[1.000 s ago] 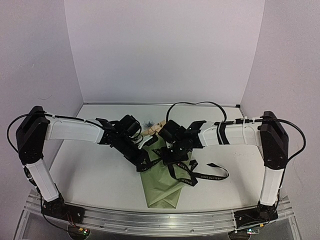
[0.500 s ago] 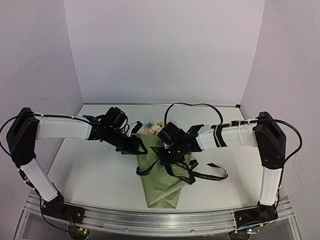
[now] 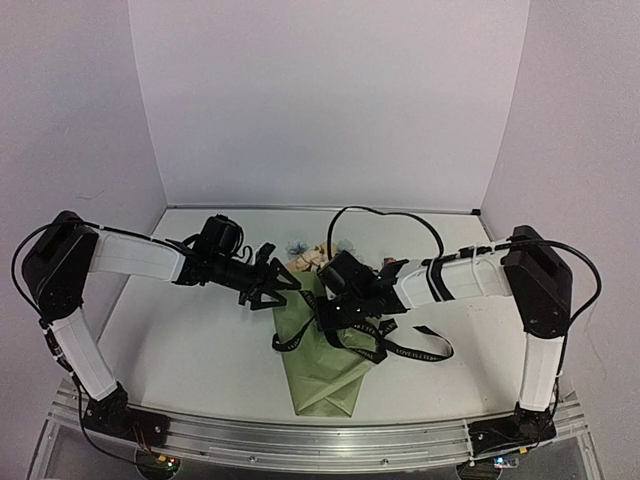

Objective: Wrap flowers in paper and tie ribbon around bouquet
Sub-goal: Cross the ribbon over the folded bouquet, then adjust the ribbon on the folded bouquet.

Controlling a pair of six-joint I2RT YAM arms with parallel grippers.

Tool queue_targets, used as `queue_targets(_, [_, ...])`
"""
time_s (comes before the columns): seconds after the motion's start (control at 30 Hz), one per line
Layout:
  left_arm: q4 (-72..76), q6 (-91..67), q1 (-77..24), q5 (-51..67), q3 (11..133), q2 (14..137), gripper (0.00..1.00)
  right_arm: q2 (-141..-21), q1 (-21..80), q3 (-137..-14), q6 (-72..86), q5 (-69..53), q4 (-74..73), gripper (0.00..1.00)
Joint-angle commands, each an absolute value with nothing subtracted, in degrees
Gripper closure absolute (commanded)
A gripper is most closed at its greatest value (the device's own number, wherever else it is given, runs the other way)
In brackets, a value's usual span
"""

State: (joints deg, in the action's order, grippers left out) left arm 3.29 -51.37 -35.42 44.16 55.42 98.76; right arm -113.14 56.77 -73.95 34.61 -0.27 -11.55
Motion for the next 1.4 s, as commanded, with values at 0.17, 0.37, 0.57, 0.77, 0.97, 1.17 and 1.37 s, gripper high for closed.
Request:
queue_targets(0.17, [9.1,-57.5,-34.9,51.0,58.0,105.3,0.30,-108.7,56.9,-71.8,31.9,0.5,-5.8,1.00])
queue_targets(0.37, [7.9,-57.4,-34.7,51.6,60.5,107.8,0.28,-107.0,57.3,-70.9,30.1,-1.0,-4.7,1.00])
queue_targets(0.57, [7.7,-56.8,-34.6,52.2,62.1,109.1,0.27,-106.5,57.3,-71.3,29.0,-2.1,-5.0,1.00])
queue_targets(0.77, [6.2,-53.4,-34.6,55.0,63.6,109.7,0.27,-105.7,57.3,-71.1,27.1,-3.8,-5.6,1.00])
queue_targets(0.97, [4.3,-49.5,-34.4,60.7,65.0,110.5,0.26,-105.5,57.3,-71.8,25.2,-6.6,-7.0,1.00])
queue_targets(1.17, [0.9,-46.6,-34.4,62.9,66.3,112.1,0.29,-105.1,57.2,-72.4,23.1,-8.0,-9.5,1.00])
queue_targets(1.37, [1.9,-46.7,-34.3,64.5,65.5,113.5,0.33,-104.4,57.3,-72.7,20.4,-8.0,-11.6,1.00])
